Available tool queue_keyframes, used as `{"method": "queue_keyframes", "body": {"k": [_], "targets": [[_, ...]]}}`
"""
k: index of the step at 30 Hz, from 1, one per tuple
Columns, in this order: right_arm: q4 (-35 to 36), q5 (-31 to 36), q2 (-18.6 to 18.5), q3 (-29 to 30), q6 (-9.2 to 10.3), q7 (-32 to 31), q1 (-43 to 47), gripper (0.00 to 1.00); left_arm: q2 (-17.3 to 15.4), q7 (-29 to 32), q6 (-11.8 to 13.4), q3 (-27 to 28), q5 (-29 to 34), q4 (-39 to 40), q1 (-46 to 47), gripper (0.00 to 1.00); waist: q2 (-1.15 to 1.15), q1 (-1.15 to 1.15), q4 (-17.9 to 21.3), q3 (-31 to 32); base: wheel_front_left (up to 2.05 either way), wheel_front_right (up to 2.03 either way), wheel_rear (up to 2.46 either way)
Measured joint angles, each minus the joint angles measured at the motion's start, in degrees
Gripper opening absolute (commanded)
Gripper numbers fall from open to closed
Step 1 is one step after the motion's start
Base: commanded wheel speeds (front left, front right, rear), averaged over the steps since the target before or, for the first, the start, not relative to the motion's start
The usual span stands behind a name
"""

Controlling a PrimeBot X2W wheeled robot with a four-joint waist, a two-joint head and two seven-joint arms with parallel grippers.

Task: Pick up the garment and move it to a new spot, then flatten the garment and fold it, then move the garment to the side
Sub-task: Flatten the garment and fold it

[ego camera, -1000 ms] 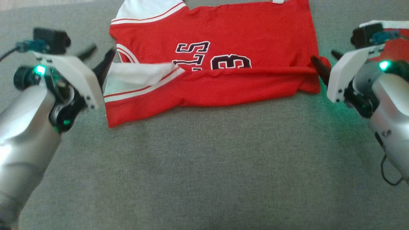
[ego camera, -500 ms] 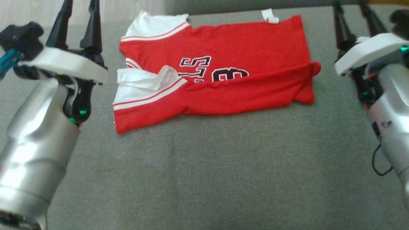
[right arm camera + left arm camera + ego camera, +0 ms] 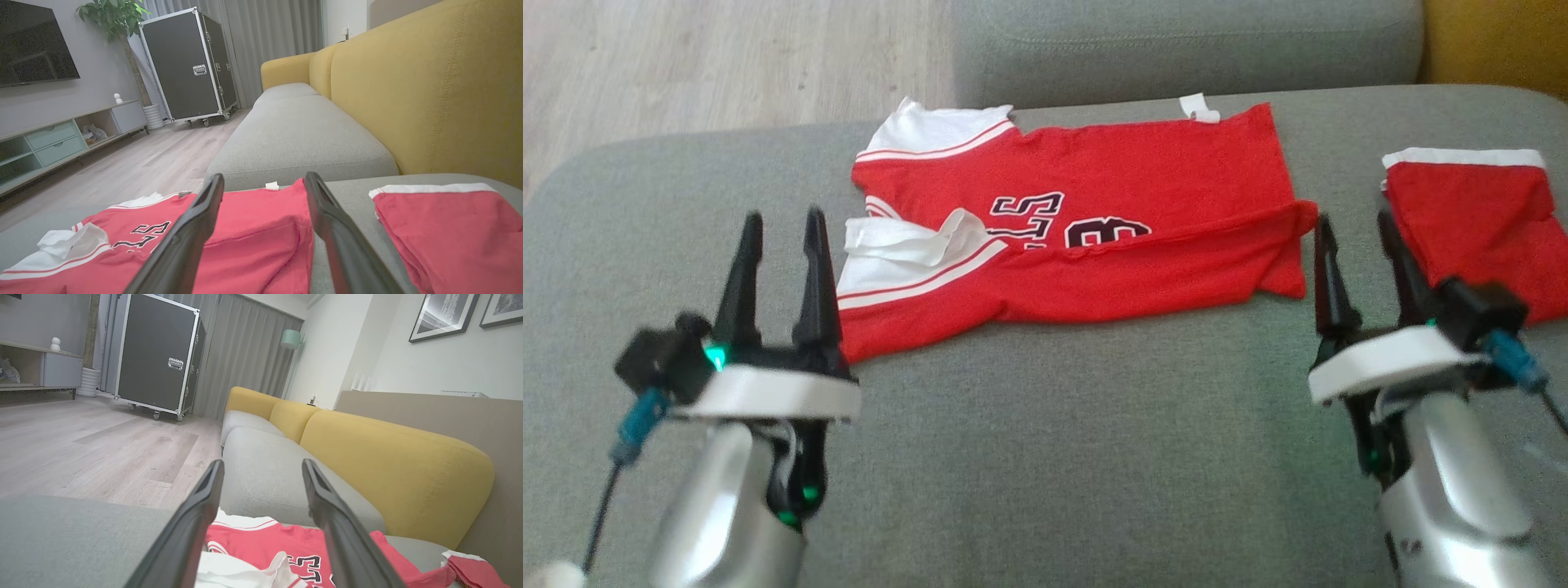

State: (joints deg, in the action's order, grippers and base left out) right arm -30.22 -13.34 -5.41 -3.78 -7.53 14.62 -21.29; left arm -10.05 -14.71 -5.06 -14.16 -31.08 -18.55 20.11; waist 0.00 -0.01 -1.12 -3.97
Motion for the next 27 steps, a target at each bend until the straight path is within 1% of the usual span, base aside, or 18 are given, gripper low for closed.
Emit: {"method": "queue_keyframes", "body": {"k": [2, 5, 9, 11, 15, 16, 18, 21, 27], "targets": [[1.0, 1.43, 1.09, 0.82, 0.0, 0.0, 2.22, 1.0, 1.68, 0.0, -0.05, 1.92, 1.89, 0.49, -2.74, 1.0, 0.0, 0.0, 0.3, 0.51, 0.0, 0.0, 0.0], [2.32, 2.22, 1.69, 1.41, 0.0, 0.0, 5.08, 1.0, 4.0, 0.0, -0.55, 4.53, 3.61, 0.46, -6.26, 1.0, 0.0, 0.0, 0.76, 0.9, 0.0, 0.0, 0.0], [3.54, 2.24, 1.96, 1.3, -0.01, 0.0, 6.86, 1.0, 5.31, 0.0, -1.04, 6.88, 5.56, -0.02, -7.97, 1.0, 0.0, 0.01, 1.31, 0.57, 0.0, 0.0, 0.0], [4.1, 1.91, 1.98, 0.53, -0.01, 0.0, 6.77, 1.0, 5.33, 0.0, -1.29, 7.19, 6.46, -1.31, -7.56, 1.0, 0.0, 0.01, 1.56, 0.14, 0.0, 0.0, 0.0], [5.03, 1.65, 2.11, 0.18, -0.01, 0.0, 6.59, 1.0, 5.26, 0.01, -1.4, 7.23, 7.68, -7.48, -5.95, 1.0, 0.0, 0.01, 2.01, -1.34, 0.0, 0.0, 0.0], [5.3, 1.65, 2.12, 0.18, 0.0, 0.0, 6.47, 1.0, 5.17, 0.05, -1.2, 7.23, 8.02, -9.28, -5.08, 1.0, 0.0, 0.02, 2.12, -1.85, 0.0, 0.0, 0.0], [5.56, 1.46, 2.13, 0.11, 0.0, 0.0, 6.02, 1.0, 5.03, 0.69, 0.18, 7.5, 8.46, -12.63, -2.78, 1.0, 0.0, 0.02, 2.32, -2.91, 0.0, 0.0, 0.0], [5.92, 1.24, 2.14, -0.02, -0.01, 0.0, 4.97, 1.0, 4.61, 3.31, 1.53, 8.38, 8.44, -17.71, 1.23, 1.0, 0.0, 0.03, 2.69, -4.58, 0.0, 0.0, 0.0], [6.55, 0.78, 2.15, -0.25, -0.01, 0.0, 3.95, 1.0, 3.45, 8.73, 1.53, 8.21, 8.42, -26.48, 6.04, 1.0, 0.0, 0.03, 3.71, -7.41, 0.0, 0.0, 0.0]]}}
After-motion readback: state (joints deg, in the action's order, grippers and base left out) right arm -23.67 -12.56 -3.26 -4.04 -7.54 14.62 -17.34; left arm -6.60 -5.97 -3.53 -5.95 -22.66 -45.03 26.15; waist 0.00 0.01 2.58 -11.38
